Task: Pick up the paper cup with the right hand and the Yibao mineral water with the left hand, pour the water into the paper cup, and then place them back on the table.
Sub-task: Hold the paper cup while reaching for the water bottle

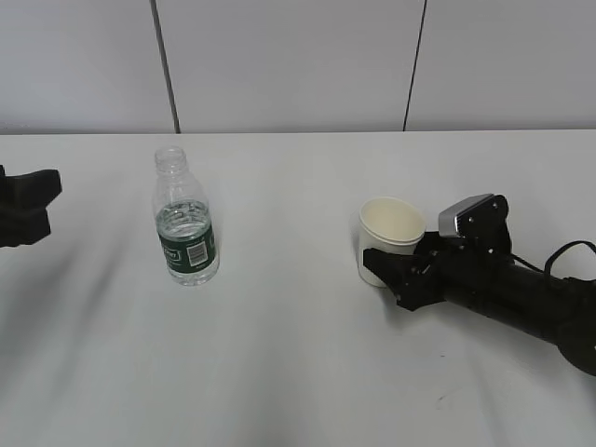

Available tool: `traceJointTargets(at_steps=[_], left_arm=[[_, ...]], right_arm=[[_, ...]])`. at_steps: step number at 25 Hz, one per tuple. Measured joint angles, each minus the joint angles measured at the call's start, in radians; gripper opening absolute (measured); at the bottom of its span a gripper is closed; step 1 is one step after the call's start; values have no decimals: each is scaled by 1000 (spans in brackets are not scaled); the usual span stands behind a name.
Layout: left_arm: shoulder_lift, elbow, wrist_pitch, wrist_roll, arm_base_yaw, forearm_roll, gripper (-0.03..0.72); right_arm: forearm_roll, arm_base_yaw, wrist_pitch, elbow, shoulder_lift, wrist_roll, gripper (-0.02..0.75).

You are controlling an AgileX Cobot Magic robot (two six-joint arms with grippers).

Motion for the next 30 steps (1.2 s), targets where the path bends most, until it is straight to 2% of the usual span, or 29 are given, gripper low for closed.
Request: traceJointTargets(at_steps=[6,19,30], left_arm=[[110,0,-141,-89,0,156,478],[501,-2,-588,-93,0,256,507],[676,-78,-621,-93,0,292,511]], right_arm=[[6,0,0,0,0,0,551],[9,0,0,0,1,0,551],[7,0,-2,0,1,0,550]])
